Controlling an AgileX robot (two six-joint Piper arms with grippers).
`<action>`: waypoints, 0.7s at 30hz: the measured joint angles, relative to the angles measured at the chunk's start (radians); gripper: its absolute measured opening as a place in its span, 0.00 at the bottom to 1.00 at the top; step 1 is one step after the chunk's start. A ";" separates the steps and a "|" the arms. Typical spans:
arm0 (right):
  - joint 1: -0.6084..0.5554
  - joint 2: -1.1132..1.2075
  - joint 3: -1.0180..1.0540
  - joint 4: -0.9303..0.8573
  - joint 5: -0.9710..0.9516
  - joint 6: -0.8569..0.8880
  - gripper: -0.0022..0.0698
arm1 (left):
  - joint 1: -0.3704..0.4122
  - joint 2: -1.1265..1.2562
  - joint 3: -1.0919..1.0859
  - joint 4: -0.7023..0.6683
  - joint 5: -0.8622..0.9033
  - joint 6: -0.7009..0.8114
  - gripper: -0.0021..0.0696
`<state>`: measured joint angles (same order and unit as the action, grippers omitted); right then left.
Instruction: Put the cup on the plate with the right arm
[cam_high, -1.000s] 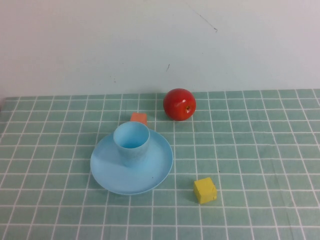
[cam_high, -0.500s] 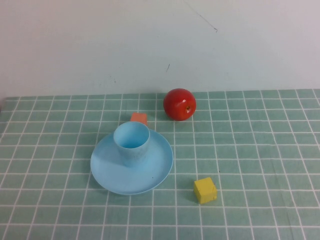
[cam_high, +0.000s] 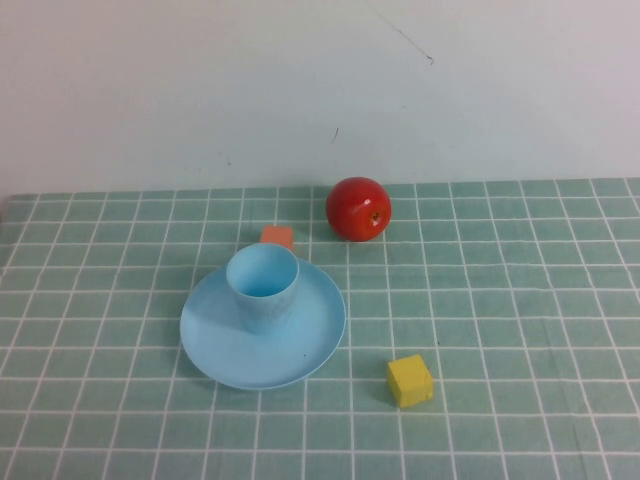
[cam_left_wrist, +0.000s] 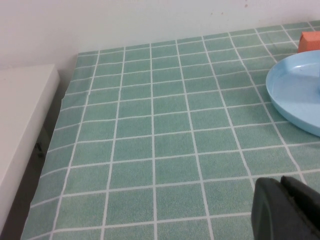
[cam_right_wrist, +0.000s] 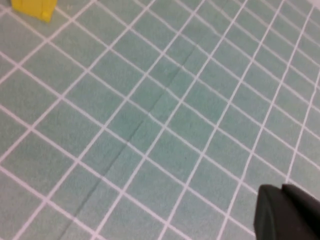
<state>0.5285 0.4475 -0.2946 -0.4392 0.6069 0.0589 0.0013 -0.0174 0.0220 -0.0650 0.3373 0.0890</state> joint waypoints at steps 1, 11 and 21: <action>-0.028 -0.043 0.025 0.015 -0.023 -0.011 0.03 | 0.000 0.000 0.000 0.000 0.000 0.000 0.02; -0.430 -0.370 0.277 0.141 -0.182 -0.059 0.03 | 0.000 0.000 0.000 0.000 0.000 0.000 0.02; -0.576 -0.457 0.319 0.269 -0.232 -0.211 0.03 | 0.000 0.000 0.000 0.000 0.000 0.000 0.03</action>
<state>-0.0479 -0.0099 0.0244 -0.1700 0.3750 -0.1526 0.0013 -0.0174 0.0220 -0.0650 0.3373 0.0890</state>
